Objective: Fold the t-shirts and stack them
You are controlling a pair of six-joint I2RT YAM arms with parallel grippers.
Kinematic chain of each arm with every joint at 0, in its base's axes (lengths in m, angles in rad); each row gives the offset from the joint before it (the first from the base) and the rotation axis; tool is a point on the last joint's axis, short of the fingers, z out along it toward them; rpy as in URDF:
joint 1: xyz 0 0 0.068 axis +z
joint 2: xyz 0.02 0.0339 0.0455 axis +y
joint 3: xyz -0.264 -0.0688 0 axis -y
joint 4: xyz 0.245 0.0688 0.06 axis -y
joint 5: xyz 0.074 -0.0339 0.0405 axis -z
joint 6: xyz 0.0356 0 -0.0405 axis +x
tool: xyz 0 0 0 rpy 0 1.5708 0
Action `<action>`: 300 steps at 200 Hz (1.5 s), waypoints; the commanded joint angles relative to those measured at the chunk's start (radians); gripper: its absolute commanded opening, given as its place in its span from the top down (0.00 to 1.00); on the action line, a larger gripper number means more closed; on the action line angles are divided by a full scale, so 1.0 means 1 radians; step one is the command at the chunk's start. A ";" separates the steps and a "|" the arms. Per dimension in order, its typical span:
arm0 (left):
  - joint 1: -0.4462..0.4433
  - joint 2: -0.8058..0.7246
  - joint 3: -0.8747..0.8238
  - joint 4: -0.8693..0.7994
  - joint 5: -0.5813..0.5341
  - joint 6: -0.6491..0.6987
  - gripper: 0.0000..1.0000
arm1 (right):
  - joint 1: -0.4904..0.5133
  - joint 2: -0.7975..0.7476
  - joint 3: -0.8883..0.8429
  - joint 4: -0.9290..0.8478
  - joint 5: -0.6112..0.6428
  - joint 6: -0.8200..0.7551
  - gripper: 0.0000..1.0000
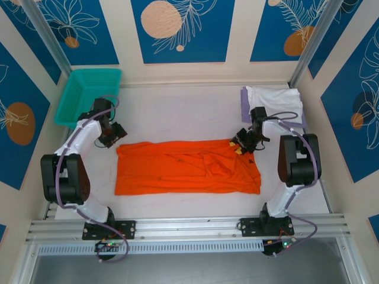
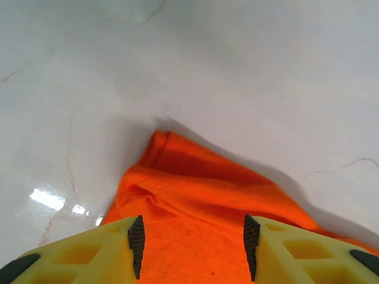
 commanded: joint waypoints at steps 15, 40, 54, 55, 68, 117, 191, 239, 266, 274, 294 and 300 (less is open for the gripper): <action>-0.104 0.007 0.045 -0.107 -0.034 0.081 0.41 | 0.092 0.166 0.156 -0.123 0.077 0.051 0.65; -0.212 -0.001 0.013 -0.140 -0.074 0.133 0.35 | 0.144 0.303 0.314 -0.172 0.129 0.082 0.65; -0.273 -0.002 -0.021 -0.146 -0.061 0.177 0.35 | 0.171 0.371 0.410 -0.179 0.146 0.083 0.65; -0.278 -0.003 -0.023 -0.148 -0.062 0.179 0.35 | 0.173 0.376 0.417 -0.179 0.147 0.083 0.65; -0.318 -0.007 -0.059 -0.166 -0.051 0.205 0.35 | 0.195 0.436 0.518 -0.184 0.159 0.068 0.64; -0.333 -0.137 -0.201 -0.205 0.013 0.183 0.35 | 0.233 0.761 1.103 -0.219 0.116 -0.006 0.61; -0.389 -0.087 -0.297 -0.162 0.162 0.248 0.35 | 0.212 1.041 1.651 0.007 -0.026 0.184 0.44; -0.464 0.087 -0.267 -0.113 0.189 0.262 0.34 | 0.220 0.702 1.450 -0.160 -0.005 0.036 0.39; -0.536 0.143 -0.269 -0.084 0.230 0.263 0.34 | 0.206 0.375 1.026 -0.137 0.077 -0.026 0.36; -0.565 0.159 -0.265 -0.079 0.234 0.257 0.34 | 0.197 0.271 0.883 -0.118 0.103 -0.033 0.35; -0.641 0.189 -0.233 -0.079 0.243 0.201 0.34 | 0.166 0.025 0.529 -0.074 0.130 -0.012 0.35; -0.669 0.196 -0.217 -0.077 0.249 0.175 0.34 | 0.157 -0.033 0.426 -0.061 0.133 -0.005 0.35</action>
